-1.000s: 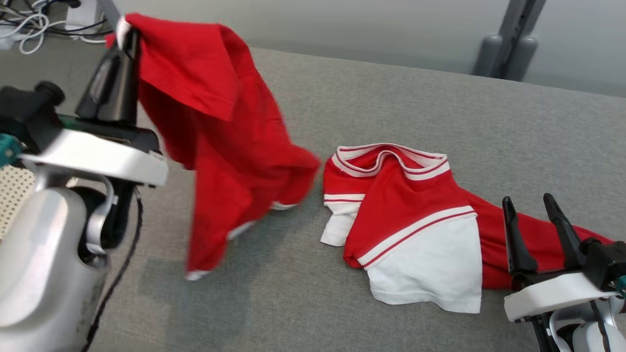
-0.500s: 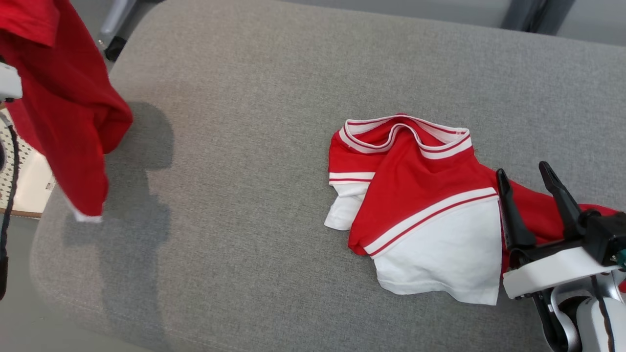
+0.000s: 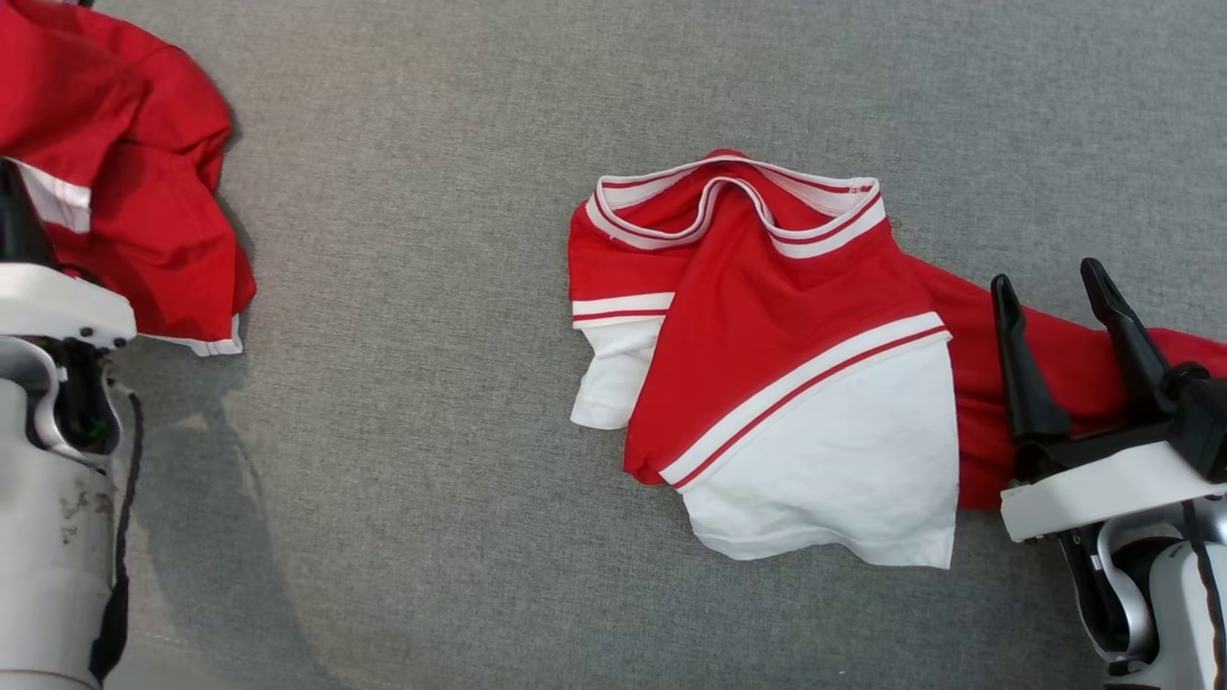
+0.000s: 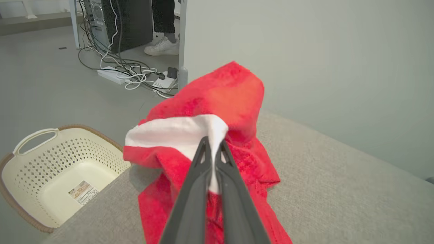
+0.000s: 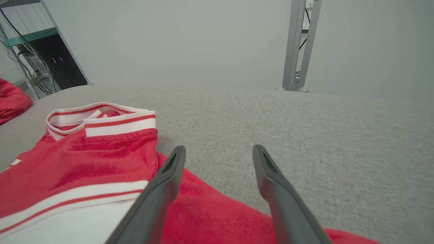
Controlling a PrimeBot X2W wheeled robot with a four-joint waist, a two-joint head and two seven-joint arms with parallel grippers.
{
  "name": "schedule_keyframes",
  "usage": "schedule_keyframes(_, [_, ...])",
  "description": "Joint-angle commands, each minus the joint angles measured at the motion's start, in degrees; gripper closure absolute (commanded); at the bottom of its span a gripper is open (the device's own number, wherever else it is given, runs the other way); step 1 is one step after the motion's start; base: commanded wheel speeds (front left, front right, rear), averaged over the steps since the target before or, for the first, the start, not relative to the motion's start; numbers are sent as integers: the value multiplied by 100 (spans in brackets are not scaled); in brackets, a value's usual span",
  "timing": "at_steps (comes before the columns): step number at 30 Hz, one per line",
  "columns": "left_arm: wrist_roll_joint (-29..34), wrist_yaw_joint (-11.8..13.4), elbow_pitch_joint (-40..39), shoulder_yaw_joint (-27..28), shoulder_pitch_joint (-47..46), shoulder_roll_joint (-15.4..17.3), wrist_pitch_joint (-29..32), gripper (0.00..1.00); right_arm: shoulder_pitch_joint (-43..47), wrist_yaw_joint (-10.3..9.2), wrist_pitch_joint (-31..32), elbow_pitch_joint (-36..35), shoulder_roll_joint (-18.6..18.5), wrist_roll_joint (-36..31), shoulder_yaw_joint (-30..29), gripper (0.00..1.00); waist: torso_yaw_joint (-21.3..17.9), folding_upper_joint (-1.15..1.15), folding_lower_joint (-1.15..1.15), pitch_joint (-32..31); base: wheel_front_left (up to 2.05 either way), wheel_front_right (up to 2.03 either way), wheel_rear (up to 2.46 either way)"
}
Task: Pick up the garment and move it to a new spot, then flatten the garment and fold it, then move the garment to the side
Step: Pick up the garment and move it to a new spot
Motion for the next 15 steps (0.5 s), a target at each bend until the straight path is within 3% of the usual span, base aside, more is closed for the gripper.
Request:
schedule_keyframes(1, [39, -48, 29, 48, 54, 3, -21, 100, -63, 1, -14, -18, -35, 26, -3, 0, -50, 0, 0, 42, 0, 0, 0])
schedule_keyframes(6, [229, -234, 234, 359, 330, -308, -24, 100, -83, 1, -64, 72, -13, 30, -23, 0, -85, 0, 0, -30, 0, 0, 0])
schedule_keyframes(7, [287, -260, 210, 428, 409, -351, -24, 62, -76, 1, -76, 92, -1, 32, -24, 0, -89, 0, 0, -69, 0, 0, 0])
schedule_keyframes(8, [369, -276, 166, 489, 489, -404, -23, 7, -68, 1, -98, 111, 9, 41, -24, 0, -93, 0, 0, -113, 0, 0, 0])
schedule_keyframes(9, [486, -298, 66, 550, 569, -426, -17, 0, -62, 1, -121, 137, 20, 54, -28, 0, -101, 0, 0, -164, 0, 0, 0])
schedule_keyframes(15, [1271, -284, -1083, 1102, 1341, -676, -18, 0, -14, 1, -317, 386, 123, 108, -87, 0, -180, 0, 0, -569, 0, 0, 0])
